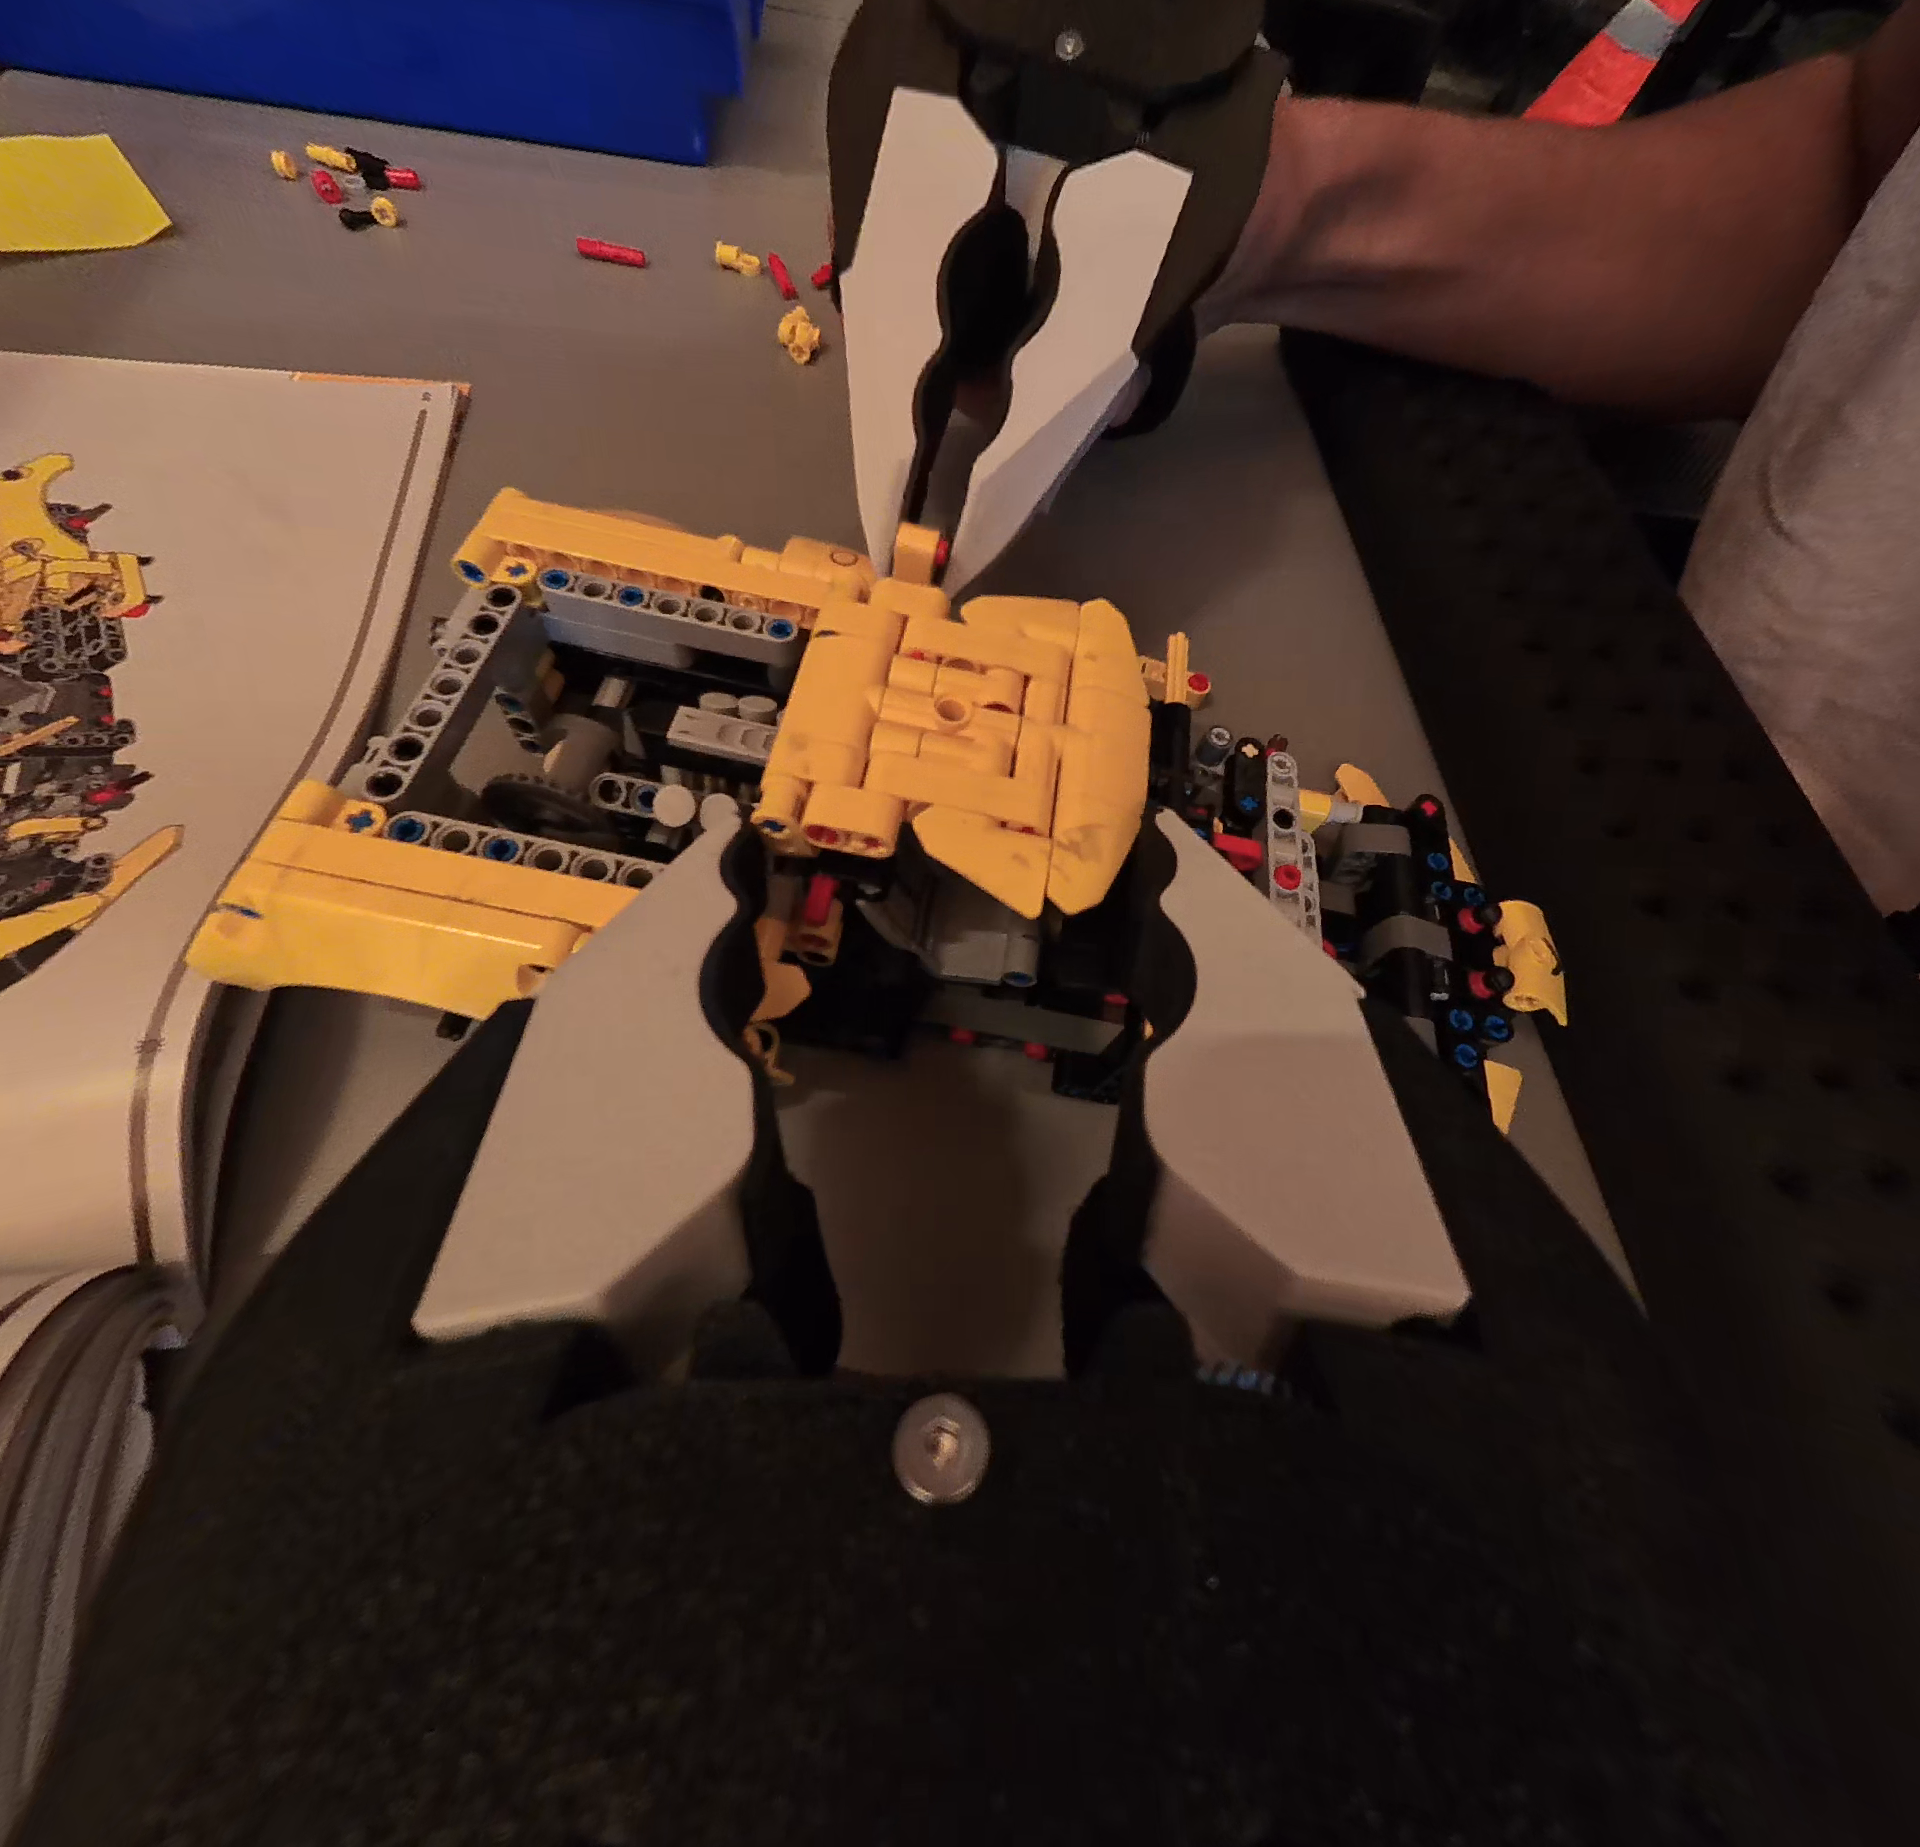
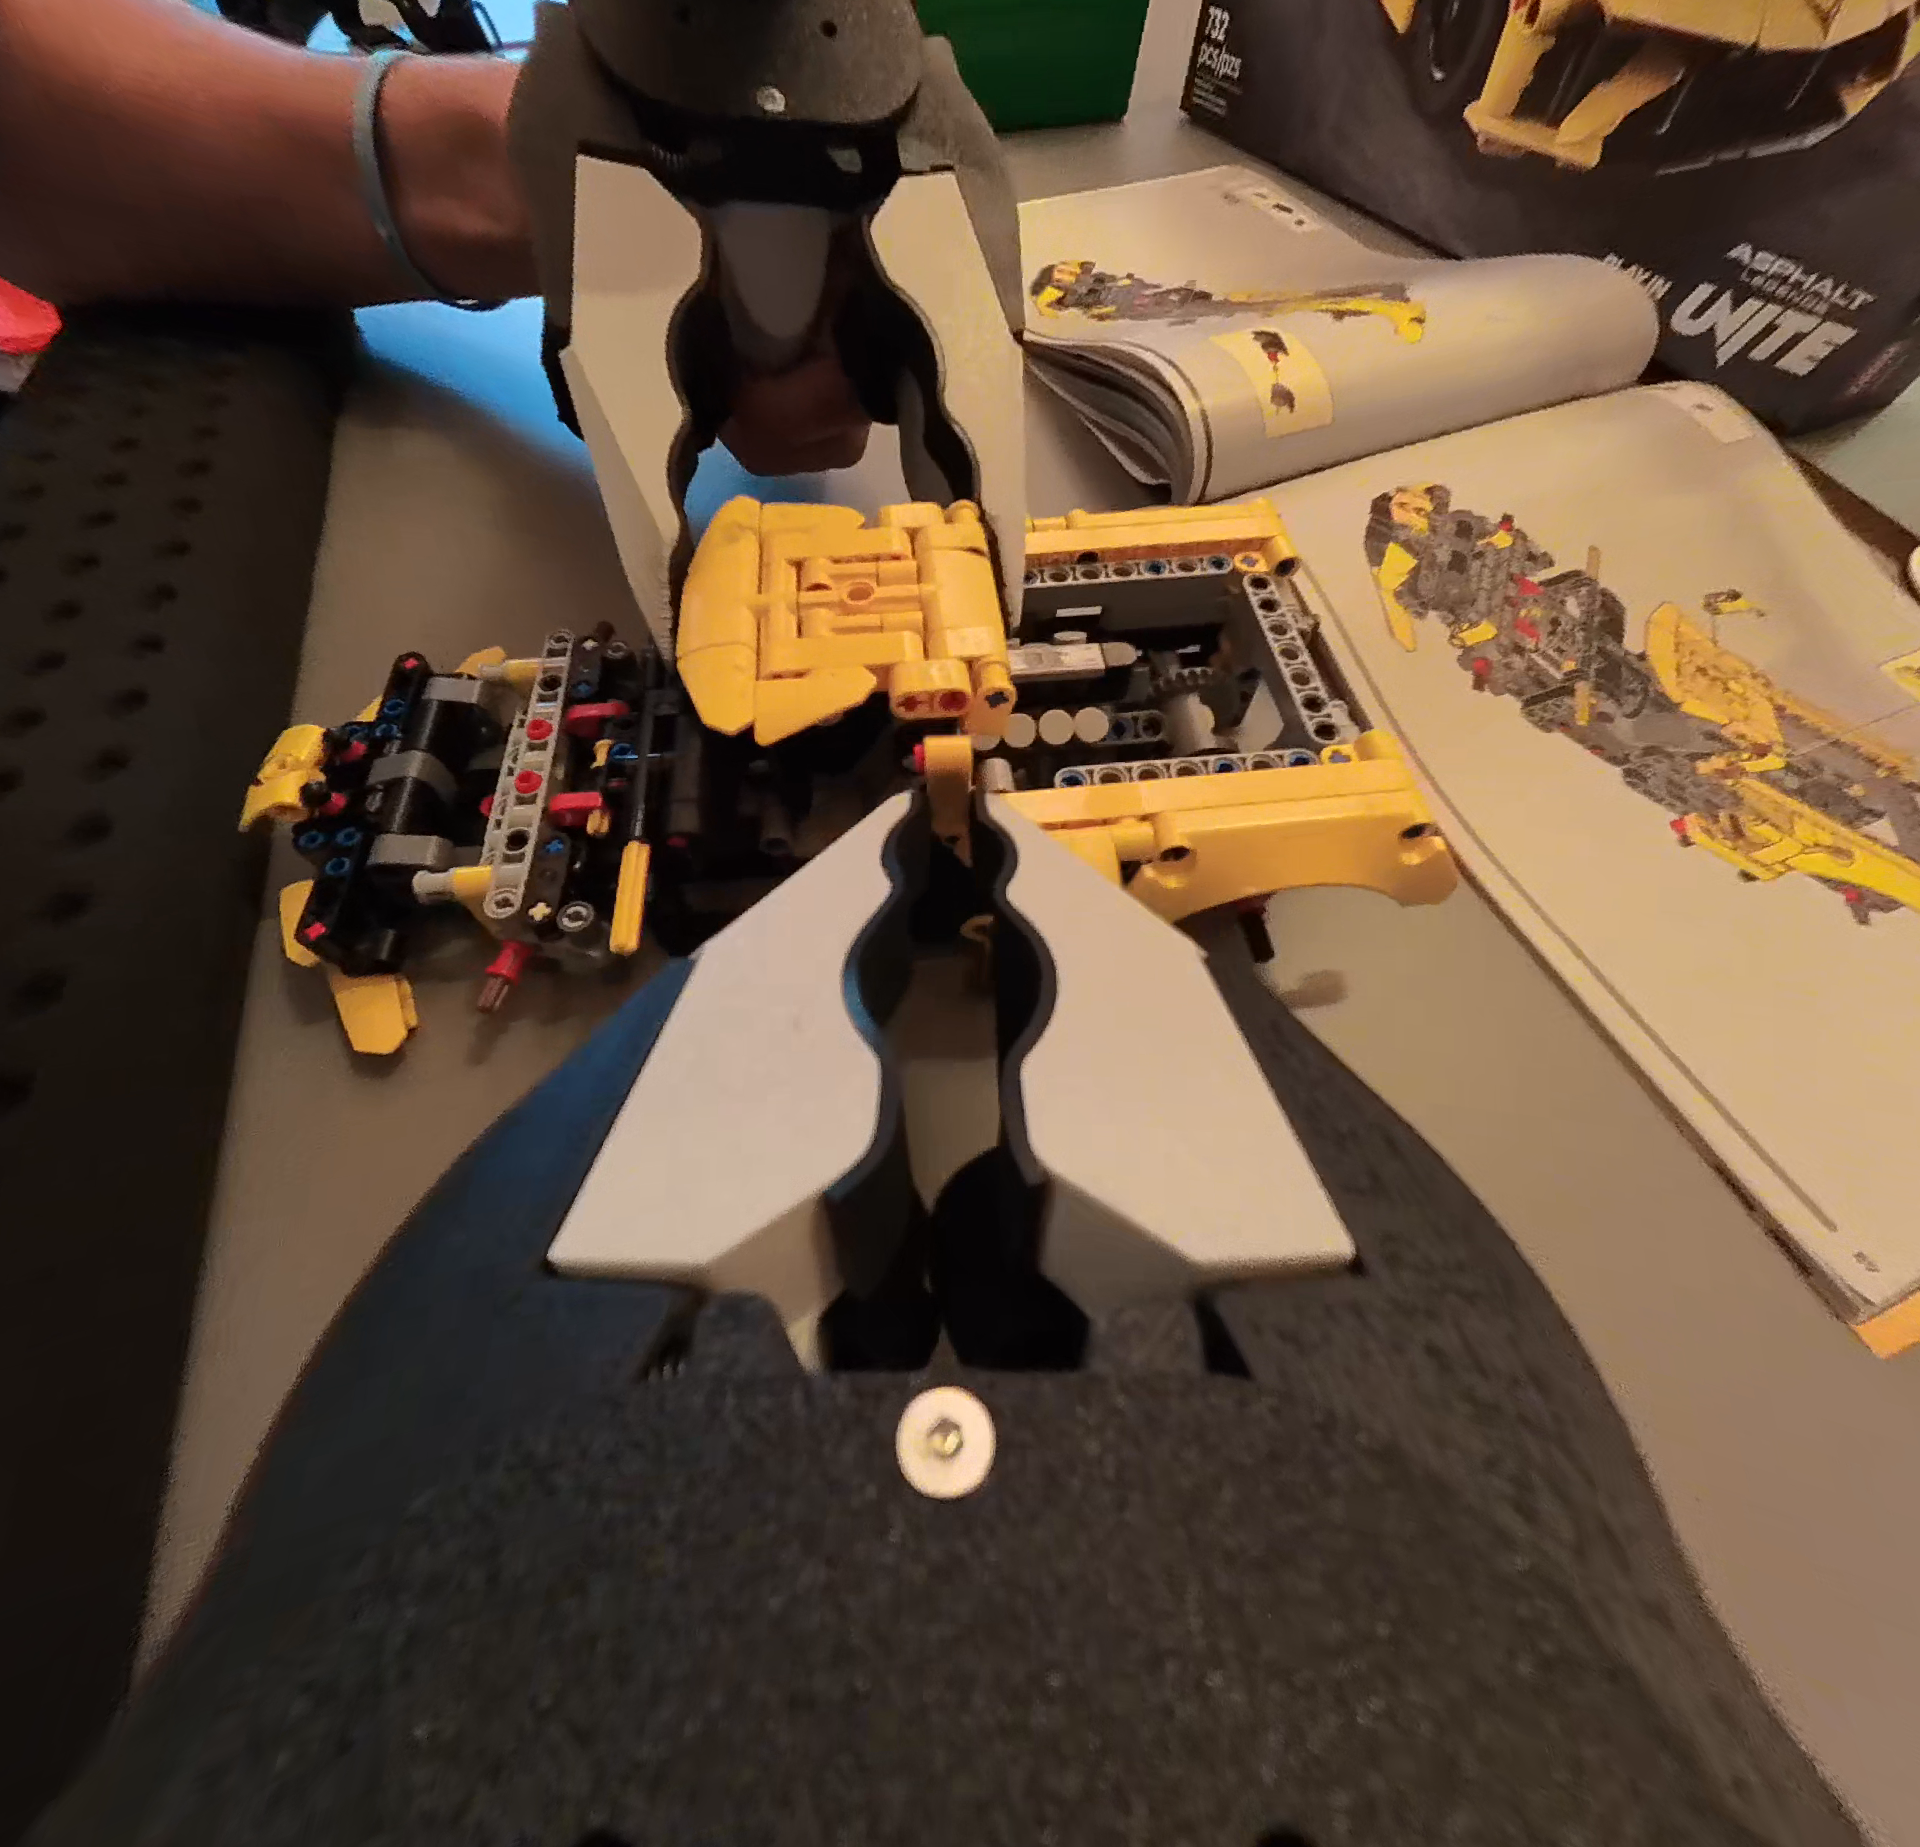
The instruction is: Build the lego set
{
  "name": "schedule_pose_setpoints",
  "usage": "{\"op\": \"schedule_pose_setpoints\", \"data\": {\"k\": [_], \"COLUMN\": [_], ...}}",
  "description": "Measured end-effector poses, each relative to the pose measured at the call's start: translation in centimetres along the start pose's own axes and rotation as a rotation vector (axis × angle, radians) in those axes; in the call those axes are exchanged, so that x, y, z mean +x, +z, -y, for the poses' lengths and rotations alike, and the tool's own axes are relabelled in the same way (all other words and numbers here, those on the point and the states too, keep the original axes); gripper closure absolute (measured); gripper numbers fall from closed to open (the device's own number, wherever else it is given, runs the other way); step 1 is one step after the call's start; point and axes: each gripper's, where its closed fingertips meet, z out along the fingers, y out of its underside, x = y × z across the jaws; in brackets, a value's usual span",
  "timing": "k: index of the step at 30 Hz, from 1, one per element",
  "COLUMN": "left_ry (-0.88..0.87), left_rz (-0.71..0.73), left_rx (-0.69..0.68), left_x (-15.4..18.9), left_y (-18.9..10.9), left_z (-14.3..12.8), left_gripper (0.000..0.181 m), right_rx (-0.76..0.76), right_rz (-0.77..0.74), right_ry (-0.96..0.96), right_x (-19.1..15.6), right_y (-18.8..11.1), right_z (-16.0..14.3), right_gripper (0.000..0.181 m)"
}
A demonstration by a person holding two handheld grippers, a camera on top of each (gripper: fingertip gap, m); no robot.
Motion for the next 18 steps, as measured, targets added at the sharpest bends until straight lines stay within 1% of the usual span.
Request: {"op": "schedule_pose_setpoints", "data": {"k": [4,8,12,16,18], "left_ry": [-0.002,0.000,0.001,0.001,0.001], "left_rz": [0.000,0.003,0.003,0.003,0.003], "left_rx": [0.003,0.004,0.002,0.002,0.002], "left_x": [-0.02,-0.02,-0.03,-0.03,-0.03], "left_y": [0.01,0.02,0.02,0.02,0.02], "left_z": [0.02,0.02,0.01,0.02,0.02], "left_gripper": [0.110,0.110,0.110,0.110,0.110], "right_rx": [0.005,0.026,0.021,0.023,0.021], "right_rz": [-0.024,0.016,0.069,0.126,0.142], "right_ry": [0.004,0.101,0.266,0.388,0.404], "right_x": [0.43,0.43,0.41,0.24,0.18], "right_y": [0.06,0.08,0.04,0.01,0.03], "right_z": [0.00,0.02,0.11,0.16,0.16], "right_gripper": [0.175,0.175,0.175,0.175,0.175]}}
